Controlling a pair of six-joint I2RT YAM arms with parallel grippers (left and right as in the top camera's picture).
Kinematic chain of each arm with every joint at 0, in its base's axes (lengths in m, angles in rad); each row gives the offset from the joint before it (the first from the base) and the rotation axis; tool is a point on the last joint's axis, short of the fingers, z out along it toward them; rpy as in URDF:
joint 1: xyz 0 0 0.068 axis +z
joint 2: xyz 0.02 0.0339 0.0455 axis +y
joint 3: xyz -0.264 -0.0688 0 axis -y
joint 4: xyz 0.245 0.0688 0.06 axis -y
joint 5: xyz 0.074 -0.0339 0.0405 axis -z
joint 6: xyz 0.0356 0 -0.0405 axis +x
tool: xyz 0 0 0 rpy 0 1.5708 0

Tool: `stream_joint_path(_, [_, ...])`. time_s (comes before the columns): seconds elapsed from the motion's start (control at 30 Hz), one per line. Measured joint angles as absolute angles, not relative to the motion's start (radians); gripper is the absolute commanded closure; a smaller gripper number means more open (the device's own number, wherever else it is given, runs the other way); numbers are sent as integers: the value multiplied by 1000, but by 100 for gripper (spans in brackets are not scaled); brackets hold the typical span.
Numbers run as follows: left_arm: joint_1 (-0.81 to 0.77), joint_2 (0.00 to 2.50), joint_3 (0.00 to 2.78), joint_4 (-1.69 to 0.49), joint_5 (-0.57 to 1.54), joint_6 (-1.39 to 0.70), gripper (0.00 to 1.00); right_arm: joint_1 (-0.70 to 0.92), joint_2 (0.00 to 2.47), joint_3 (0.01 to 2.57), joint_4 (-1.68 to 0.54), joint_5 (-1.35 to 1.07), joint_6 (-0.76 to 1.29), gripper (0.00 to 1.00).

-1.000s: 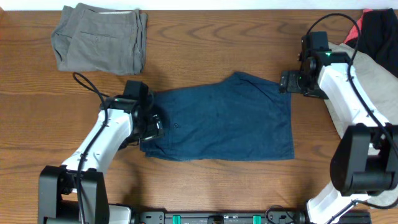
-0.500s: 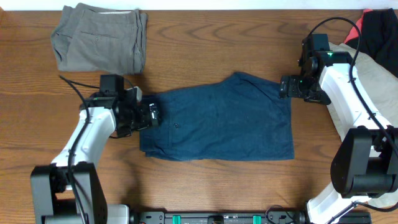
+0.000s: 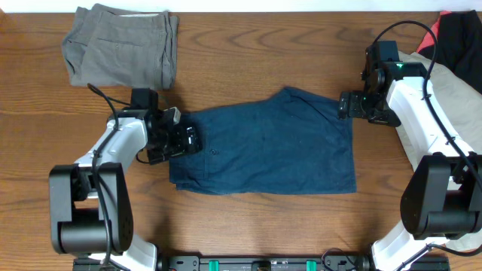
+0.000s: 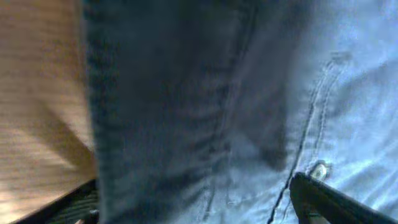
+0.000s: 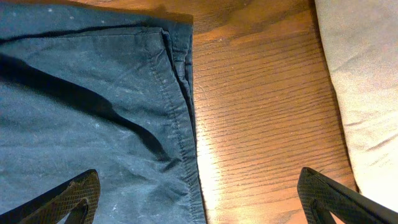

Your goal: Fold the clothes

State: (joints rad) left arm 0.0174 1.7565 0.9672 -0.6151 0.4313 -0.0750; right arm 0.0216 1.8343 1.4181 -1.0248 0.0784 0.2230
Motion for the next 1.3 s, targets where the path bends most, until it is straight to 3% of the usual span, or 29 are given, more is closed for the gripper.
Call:
stream_joint_path(0.07, [19, 1771, 971, -619, 428, -75, 51, 22, 1834, 1418, -1024, 79, 223, 1])
stream_joint_path(0.2, [19, 1787, 968, -633, 434, -85, 92, 22, 1834, 1418, -1024, 79, 223, 1])
stream_joint_path(0.23, [19, 1791, 967, -635, 434, -85, 94, 22, 1834, 1418, -1024, 78, 223, 1])
stream_joint_path(0.43, [16, 1794, 975, -680, 403, -140, 94, 22, 1834, 1418, -1025, 78, 223, 1])
stream_joint_path(0.67, [11, 1819, 1085, -986, 116, -269, 94, 22, 1834, 1418, -1025, 78, 223, 1])
stream_joint_path(1.07, [-7, 1832, 1628, -1501, -84, -318, 94, 22, 1834, 1418, -1025, 78, 223, 1])
stream_joint_path(1.3, [-151, 1790, 1789, -1582, -98, -327, 94, 22, 1834, 1418, -1024, 78, 223, 1])
